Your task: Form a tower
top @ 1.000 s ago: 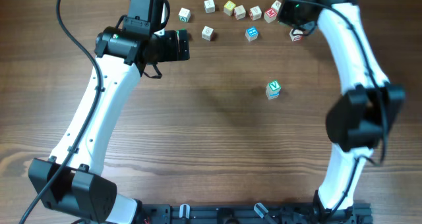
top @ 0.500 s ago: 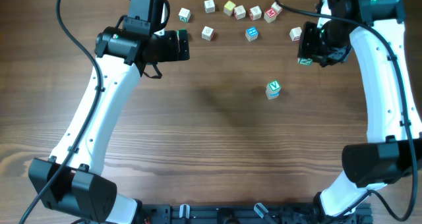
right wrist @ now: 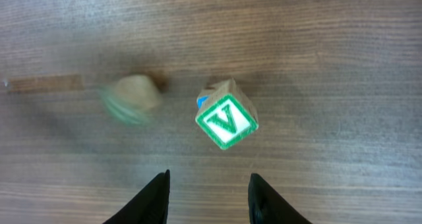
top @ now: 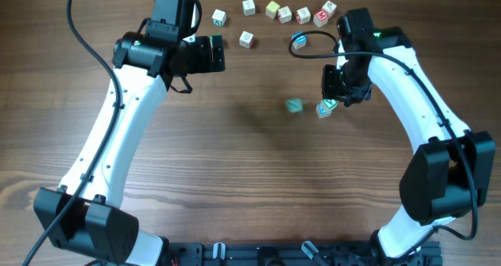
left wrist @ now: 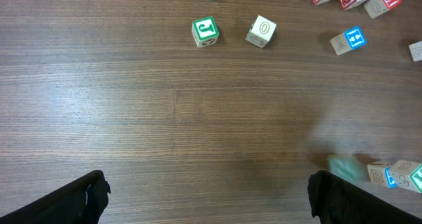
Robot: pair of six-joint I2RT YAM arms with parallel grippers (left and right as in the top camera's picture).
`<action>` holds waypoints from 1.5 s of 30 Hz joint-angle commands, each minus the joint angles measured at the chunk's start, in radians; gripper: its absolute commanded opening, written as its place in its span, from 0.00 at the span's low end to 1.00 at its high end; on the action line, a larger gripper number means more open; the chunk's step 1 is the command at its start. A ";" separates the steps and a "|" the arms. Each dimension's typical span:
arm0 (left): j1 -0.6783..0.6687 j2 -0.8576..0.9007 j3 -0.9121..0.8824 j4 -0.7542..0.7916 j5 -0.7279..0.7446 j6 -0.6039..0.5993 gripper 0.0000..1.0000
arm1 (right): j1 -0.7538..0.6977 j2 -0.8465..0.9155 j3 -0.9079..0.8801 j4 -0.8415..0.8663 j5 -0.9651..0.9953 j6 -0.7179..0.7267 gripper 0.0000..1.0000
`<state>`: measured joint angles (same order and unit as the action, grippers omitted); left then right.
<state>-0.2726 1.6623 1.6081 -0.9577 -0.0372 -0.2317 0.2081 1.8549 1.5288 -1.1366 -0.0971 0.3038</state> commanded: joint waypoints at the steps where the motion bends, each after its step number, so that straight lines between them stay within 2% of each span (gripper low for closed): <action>1: 0.002 -0.013 -0.002 0.002 -0.006 -0.016 1.00 | 0.002 -0.009 -0.016 0.022 -0.008 -0.017 0.40; 4: 0.002 -0.013 -0.002 0.002 -0.006 -0.015 1.00 | 0.004 -0.009 -0.016 0.047 -0.040 -0.021 0.57; 6: 0.002 -0.013 -0.002 0.002 -0.006 -0.015 1.00 | 0.008 -0.009 -0.005 0.072 -0.176 -0.096 0.64; 9: 0.002 -0.013 -0.002 0.002 -0.006 -0.015 1.00 | 0.046 -0.009 -0.003 0.150 -0.187 -0.092 0.74; 14: 0.002 -0.013 -0.002 0.002 -0.006 -0.015 1.00 | 0.156 0.006 -0.003 0.325 -0.074 0.046 0.81; 18: 0.002 -0.013 -0.002 0.002 -0.006 -0.015 1.00 | 0.214 0.097 -0.003 0.473 -0.074 0.167 0.84; 20: 0.003 -0.013 -0.002 0.045 -0.018 -0.002 1.00 | 0.221 0.169 -0.003 0.540 -0.077 0.266 0.83; 21: 0.006 -0.013 -0.002 0.045 -0.166 -0.005 1.00 | 0.221 0.200 -0.003 0.569 -0.091 0.296 0.84; 23: 0.063 -0.013 -0.002 -0.025 -0.480 -0.225 1.00 | 0.223 0.246 -0.003 0.628 -0.141 0.328 0.83; 24: 0.111 -0.013 -0.002 -0.051 -0.506 -0.267 1.00 | 0.231 0.267 -0.003 0.647 -0.136 0.328 0.84; 25: 0.176 -0.013 -0.002 -0.076 -0.462 -0.302 1.00 | 0.237 0.286 -0.003 0.658 -0.130 0.333 0.84; 28: 0.341 0.001 -0.002 -0.110 -0.295 -0.301 1.00 | 0.266 0.347 -0.003 0.712 -0.123 0.409 0.83; 31: 0.435 0.017 -0.009 -0.119 -0.219 -0.301 1.00 | 0.305 0.375 -0.003 0.724 -0.055 0.454 0.77; 35: 0.460 0.019 -0.031 -0.126 -0.198 -0.301 1.00 | 0.339 0.378 -0.003 0.686 0.047 0.465 0.59; 36: 0.460 0.019 -0.031 -0.125 -0.198 -0.301 1.00 | 0.339 0.378 -0.003 0.641 0.052 0.455 0.51; 39: 0.460 0.019 -0.031 -0.125 -0.198 -0.301 1.00 | 0.337 0.378 -0.003 0.579 0.076 0.444 0.48; 45: 0.460 0.019 -0.031 -0.125 -0.198 -0.301 1.00 | 0.337 0.378 -0.001 0.558 0.114 0.195 0.44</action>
<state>0.1837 1.6707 1.5856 -1.0813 -0.2401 -0.5156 0.5472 2.1880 1.5513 -0.5560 -0.0425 0.6273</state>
